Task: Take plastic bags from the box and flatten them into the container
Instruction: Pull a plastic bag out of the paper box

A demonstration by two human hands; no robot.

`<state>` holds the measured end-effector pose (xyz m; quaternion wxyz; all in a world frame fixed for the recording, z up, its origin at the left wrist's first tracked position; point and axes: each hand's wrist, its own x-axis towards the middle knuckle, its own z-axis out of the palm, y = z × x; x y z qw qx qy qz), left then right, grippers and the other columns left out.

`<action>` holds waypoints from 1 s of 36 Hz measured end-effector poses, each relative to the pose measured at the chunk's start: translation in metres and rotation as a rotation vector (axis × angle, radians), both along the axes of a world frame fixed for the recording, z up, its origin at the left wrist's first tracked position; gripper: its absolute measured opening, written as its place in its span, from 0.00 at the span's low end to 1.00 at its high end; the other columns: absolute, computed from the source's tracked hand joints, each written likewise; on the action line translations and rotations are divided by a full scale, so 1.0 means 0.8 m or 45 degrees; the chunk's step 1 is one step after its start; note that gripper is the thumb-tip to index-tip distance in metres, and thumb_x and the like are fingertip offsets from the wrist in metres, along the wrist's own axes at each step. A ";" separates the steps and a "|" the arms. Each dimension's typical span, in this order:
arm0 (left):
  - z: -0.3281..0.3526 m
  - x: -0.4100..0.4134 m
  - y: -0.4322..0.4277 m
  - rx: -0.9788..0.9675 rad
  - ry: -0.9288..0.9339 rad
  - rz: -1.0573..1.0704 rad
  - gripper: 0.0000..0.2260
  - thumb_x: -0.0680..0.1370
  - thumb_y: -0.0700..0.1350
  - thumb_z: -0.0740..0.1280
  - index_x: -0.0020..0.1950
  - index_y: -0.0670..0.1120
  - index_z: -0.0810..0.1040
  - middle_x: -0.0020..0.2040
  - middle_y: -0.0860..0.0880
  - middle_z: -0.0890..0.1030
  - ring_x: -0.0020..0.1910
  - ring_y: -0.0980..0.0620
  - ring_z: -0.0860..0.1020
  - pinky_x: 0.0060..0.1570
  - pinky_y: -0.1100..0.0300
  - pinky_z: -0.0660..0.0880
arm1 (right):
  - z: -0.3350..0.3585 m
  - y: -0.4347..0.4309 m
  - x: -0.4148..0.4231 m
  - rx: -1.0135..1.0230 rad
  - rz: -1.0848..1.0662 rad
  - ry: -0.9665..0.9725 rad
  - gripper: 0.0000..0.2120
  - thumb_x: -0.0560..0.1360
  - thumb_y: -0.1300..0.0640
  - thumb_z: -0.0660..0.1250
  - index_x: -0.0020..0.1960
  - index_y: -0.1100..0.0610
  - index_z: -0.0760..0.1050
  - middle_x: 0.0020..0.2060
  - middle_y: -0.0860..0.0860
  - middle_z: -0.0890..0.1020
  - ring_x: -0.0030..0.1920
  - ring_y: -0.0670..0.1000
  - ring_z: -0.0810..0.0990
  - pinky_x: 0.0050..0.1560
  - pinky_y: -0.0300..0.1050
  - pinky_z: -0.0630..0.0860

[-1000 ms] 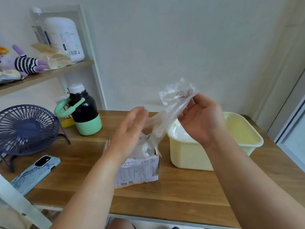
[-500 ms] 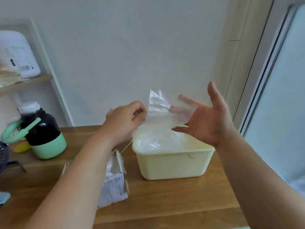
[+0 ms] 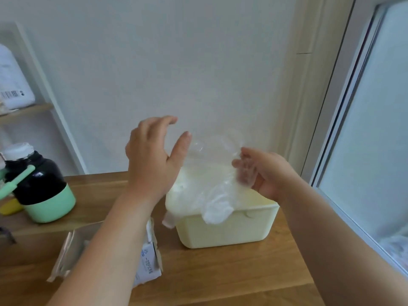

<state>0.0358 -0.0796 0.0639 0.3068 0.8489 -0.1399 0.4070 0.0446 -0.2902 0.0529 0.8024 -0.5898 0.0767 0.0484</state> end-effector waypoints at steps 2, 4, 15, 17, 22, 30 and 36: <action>-0.003 -0.001 -0.005 0.089 -0.053 -0.091 0.21 0.77 0.59 0.57 0.58 0.48 0.80 0.56 0.50 0.77 0.56 0.52 0.73 0.56 0.60 0.65 | -0.008 0.003 0.008 0.085 -0.082 0.065 0.12 0.79 0.60 0.62 0.36 0.58 0.71 0.29 0.53 0.78 0.24 0.49 0.72 0.27 0.41 0.75; -0.006 -0.002 -0.014 0.182 0.081 -0.297 0.17 0.77 0.57 0.59 0.54 0.49 0.82 0.51 0.53 0.79 0.51 0.57 0.75 0.52 0.60 0.70 | -0.015 0.004 0.015 0.086 -0.149 0.096 0.12 0.78 0.62 0.61 0.35 0.58 0.71 0.30 0.54 0.76 0.26 0.51 0.73 0.28 0.43 0.76; -0.049 0.041 -0.043 0.916 1.171 -0.218 0.32 0.77 0.62 0.64 0.77 0.54 0.60 0.77 0.53 0.60 0.75 0.51 0.60 0.71 0.49 0.63 | -0.039 -0.022 0.023 -1.513 -0.246 -0.150 0.14 0.77 0.59 0.60 0.61 0.59 0.71 0.51 0.56 0.78 0.54 0.59 0.77 0.47 0.45 0.72; -0.057 0.048 -0.047 0.915 1.209 -0.223 0.33 0.76 0.62 0.65 0.78 0.54 0.60 0.78 0.53 0.59 0.76 0.51 0.60 0.72 0.49 0.61 | -0.039 -0.025 0.020 -1.783 -0.209 -0.260 0.27 0.77 0.58 0.62 0.74 0.54 0.58 0.64 0.55 0.70 0.63 0.58 0.70 0.53 0.46 0.68; -0.071 0.059 -0.052 0.994 1.346 -0.184 0.30 0.78 0.60 0.63 0.77 0.56 0.59 0.77 0.53 0.62 0.75 0.49 0.62 0.72 0.49 0.62 | -0.036 -0.029 0.015 -2.211 -0.064 -0.563 0.29 0.76 0.54 0.63 0.74 0.46 0.57 0.70 0.47 0.65 0.69 0.53 0.64 0.66 0.49 0.57; -0.076 0.060 -0.053 0.966 1.483 -0.265 0.21 0.82 0.47 0.59 0.76 0.53 0.64 0.76 0.49 0.64 0.72 0.48 0.66 0.69 0.55 0.65 | -0.045 -0.030 0.025 -2.378 0.500 0.006 0.17 0.77 0.52 0.57 0.64 0.50 0.74 0.59 0.46 0.78 0.62 0.52 0.72 0.65 0.52 0.54; -0.071 0.055 -0.040 0.510 1.245 -0.286 0.22 0.76 0.60 0.66 0.68 0.54 0.75 0.69 0.57 0.73 0.68 0.56 0.70 0.62 0.63 0.65 | -0.043 -0.030 0.028 -2.380 0.344 -0.126 0.16 0.77 0.55 0.58 0.62 0.49 0.75 0.57 0.46 0.77 0.64 0.51 0.67 0.59 0.51 0.56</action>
